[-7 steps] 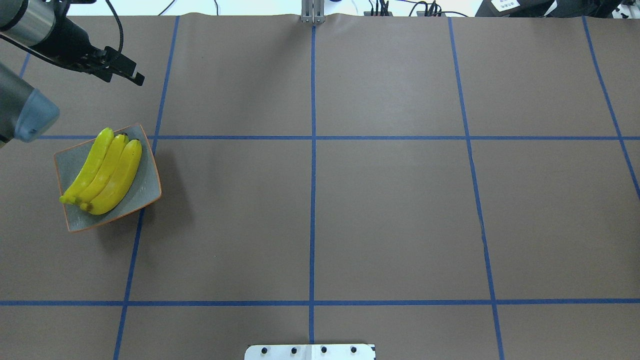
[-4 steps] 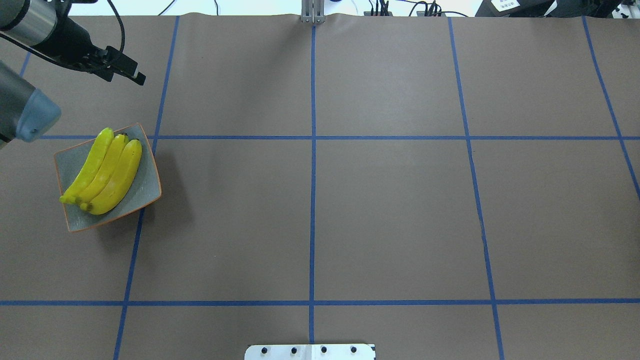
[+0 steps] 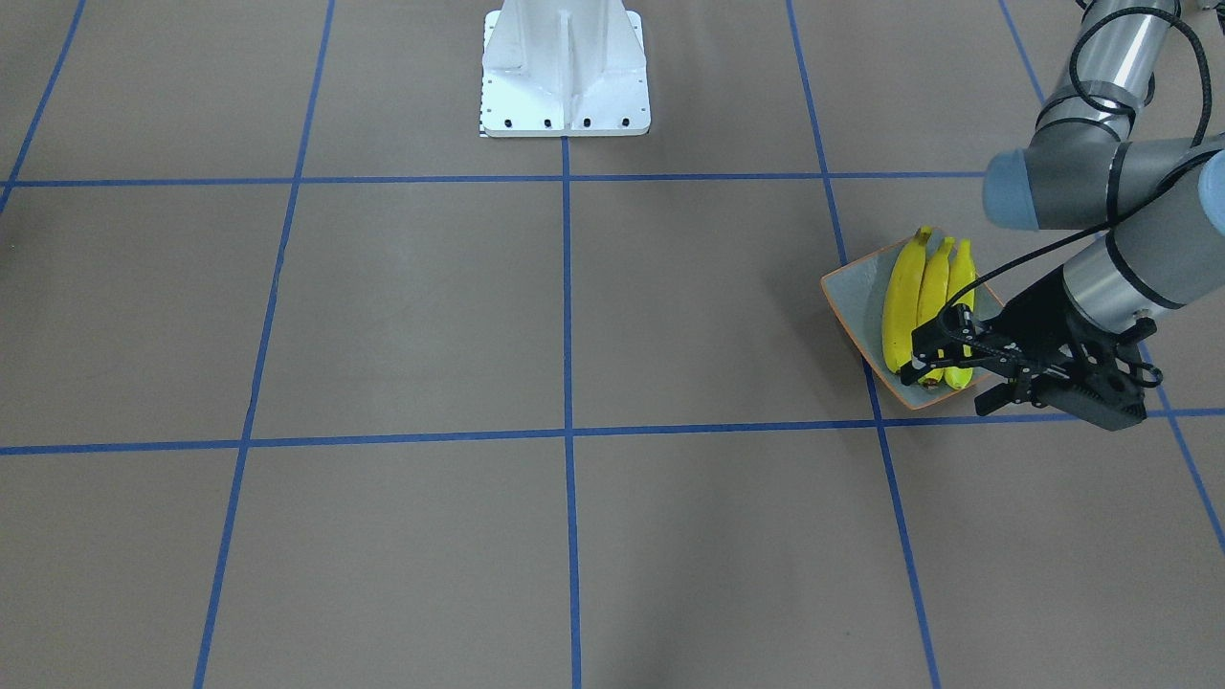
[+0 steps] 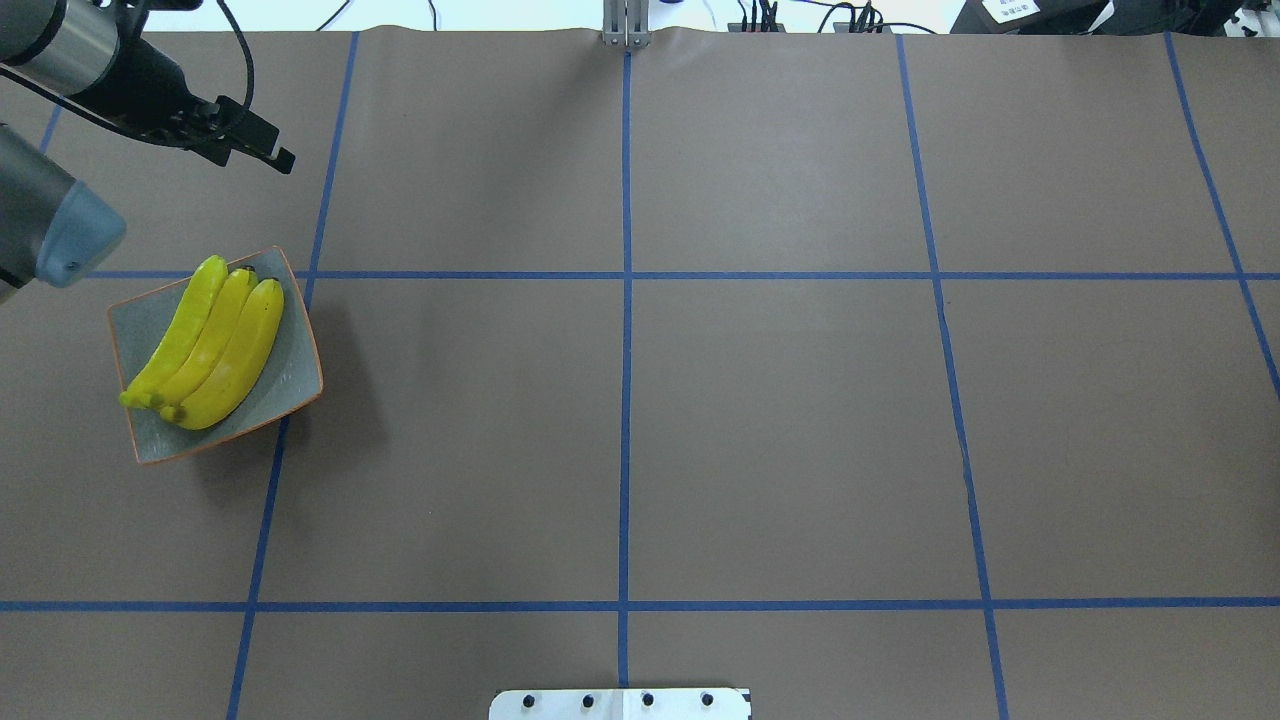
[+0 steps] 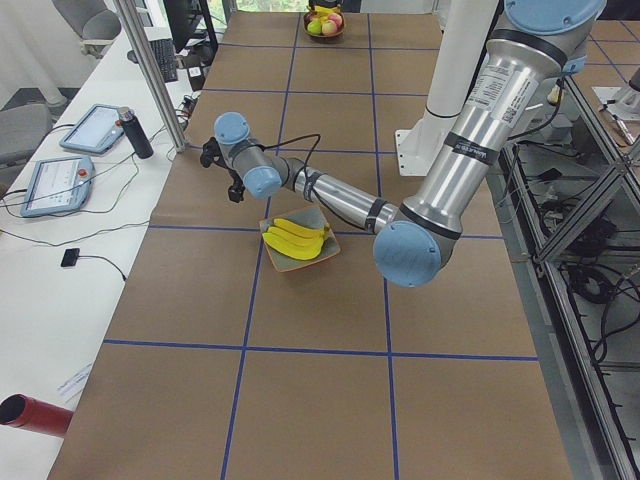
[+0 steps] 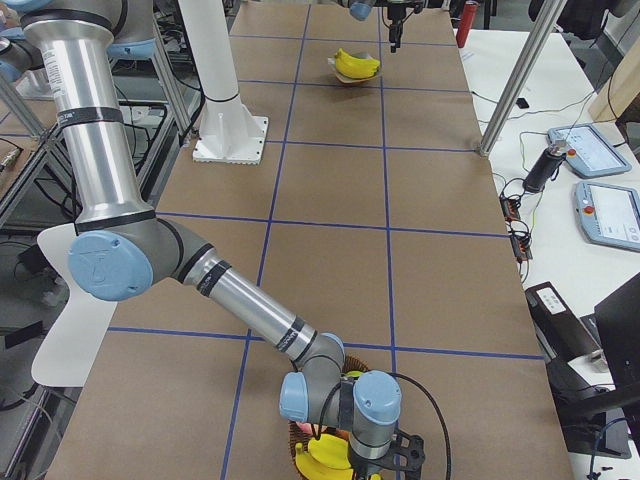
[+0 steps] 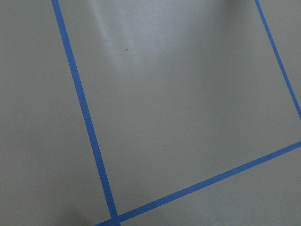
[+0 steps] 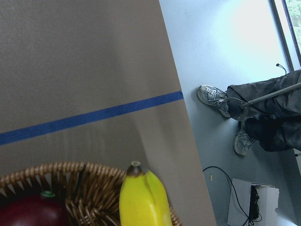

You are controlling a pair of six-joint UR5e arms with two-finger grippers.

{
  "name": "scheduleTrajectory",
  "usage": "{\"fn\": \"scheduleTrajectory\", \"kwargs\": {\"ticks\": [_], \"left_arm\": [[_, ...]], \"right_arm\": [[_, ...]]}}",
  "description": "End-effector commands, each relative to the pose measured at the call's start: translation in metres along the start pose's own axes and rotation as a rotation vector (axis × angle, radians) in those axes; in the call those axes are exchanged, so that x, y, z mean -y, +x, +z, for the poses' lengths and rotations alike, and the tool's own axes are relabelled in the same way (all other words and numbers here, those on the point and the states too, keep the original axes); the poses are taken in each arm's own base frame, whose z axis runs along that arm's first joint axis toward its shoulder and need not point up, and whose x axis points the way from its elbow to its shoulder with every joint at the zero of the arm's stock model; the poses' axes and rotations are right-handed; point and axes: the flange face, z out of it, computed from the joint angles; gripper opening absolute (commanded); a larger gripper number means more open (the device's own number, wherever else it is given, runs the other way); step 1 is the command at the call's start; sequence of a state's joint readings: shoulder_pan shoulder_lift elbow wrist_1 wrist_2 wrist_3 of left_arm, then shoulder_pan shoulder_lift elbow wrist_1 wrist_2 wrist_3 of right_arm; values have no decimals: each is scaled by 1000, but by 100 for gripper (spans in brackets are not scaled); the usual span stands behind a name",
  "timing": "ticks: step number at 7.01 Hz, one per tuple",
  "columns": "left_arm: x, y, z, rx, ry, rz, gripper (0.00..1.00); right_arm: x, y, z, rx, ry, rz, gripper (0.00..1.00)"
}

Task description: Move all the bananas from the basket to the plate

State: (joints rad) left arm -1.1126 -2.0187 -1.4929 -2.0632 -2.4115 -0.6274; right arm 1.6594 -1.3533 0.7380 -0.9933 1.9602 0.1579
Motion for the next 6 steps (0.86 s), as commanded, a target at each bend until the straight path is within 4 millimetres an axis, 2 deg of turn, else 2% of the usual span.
{"fn": "scheduleTrajectory", "kwargs": {"ticks": [1,3,4,6], "left_arm": [[1,1,0,0,2,2,100],[-1,2,3,9,3,4,100],[0,3,2,7,5,6,100],[0,3,2,7,5,6,100]], "right_arm": [[0,-8,7,-3,-9,-16,99],[0,-12,11,-40,-10,-33,98],[0,-14,11,-40,-11,-35,92],[0,-14,16,-51,-15,-40,73]]}}
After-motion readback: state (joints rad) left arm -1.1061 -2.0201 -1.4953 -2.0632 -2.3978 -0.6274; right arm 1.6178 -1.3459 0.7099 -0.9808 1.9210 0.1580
